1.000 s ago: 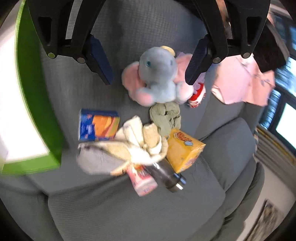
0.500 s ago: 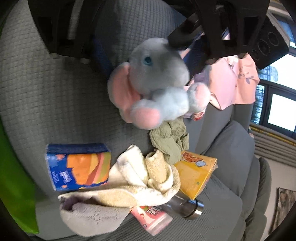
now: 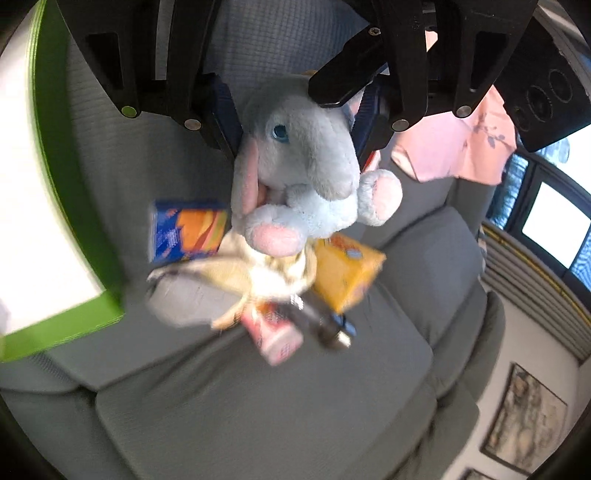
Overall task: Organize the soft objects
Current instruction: 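Carry the plush elephant with the right gripper into the green box and release, then return the right gripper to the purple mesh bath puff and grasp it, then carry the purple bath puff into the green box and open the right gripper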
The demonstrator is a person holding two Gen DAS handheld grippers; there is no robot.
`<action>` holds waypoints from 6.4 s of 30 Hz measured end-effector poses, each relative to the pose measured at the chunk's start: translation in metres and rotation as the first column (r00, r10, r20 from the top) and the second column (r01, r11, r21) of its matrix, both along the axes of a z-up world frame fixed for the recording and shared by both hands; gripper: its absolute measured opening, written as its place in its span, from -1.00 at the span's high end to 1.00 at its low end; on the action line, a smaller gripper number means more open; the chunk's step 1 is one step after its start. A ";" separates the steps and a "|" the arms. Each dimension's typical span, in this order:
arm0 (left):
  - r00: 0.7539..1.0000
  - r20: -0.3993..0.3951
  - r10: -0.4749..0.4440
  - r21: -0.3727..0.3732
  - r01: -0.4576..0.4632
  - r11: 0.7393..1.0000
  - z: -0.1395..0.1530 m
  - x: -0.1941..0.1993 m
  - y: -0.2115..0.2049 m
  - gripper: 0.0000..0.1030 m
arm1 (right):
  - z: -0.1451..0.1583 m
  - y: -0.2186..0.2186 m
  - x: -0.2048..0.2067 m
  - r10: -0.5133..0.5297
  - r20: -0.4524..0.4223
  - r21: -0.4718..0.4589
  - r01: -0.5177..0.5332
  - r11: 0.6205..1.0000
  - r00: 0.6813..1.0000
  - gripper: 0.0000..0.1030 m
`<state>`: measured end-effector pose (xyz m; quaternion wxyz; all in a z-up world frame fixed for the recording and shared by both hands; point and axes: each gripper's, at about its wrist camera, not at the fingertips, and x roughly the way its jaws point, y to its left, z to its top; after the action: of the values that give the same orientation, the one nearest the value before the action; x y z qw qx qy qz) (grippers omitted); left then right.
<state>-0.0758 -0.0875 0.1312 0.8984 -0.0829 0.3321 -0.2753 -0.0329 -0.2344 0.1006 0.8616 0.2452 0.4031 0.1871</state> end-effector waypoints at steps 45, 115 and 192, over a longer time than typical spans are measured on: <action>0.929 0.053 -0.365 0.066 0.362 0.930 0.020 0.010 -0.178 -0.63 | 0.020 -0.200 -0.087 -0.620 0.058 0.165 0.605 0.779 0.782 -0.45; 0.878 -0.341 0.334 -0.022 -0.363 0.932 -0.091 0.035 0.127 0.72 | -0.069 0.137 0.051 0.276 -0.143 -0.071 -0.288 0.955 0.950 0.64; 0.989 -0.127 -0.074 0.004 0.076 0.997 0.008 0.034 -0.073 -0.84 | 0.048 -0.161 -0.076 -0.523 0.191 0.050 0.524 0.850 0.831 -0.79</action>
<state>-0.0419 -0.1603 0.1389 0.8648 -0.0837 0.3926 -0.3016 -0.1087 -0.3954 0.1483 0.9160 0.3245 0.2336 -0.0334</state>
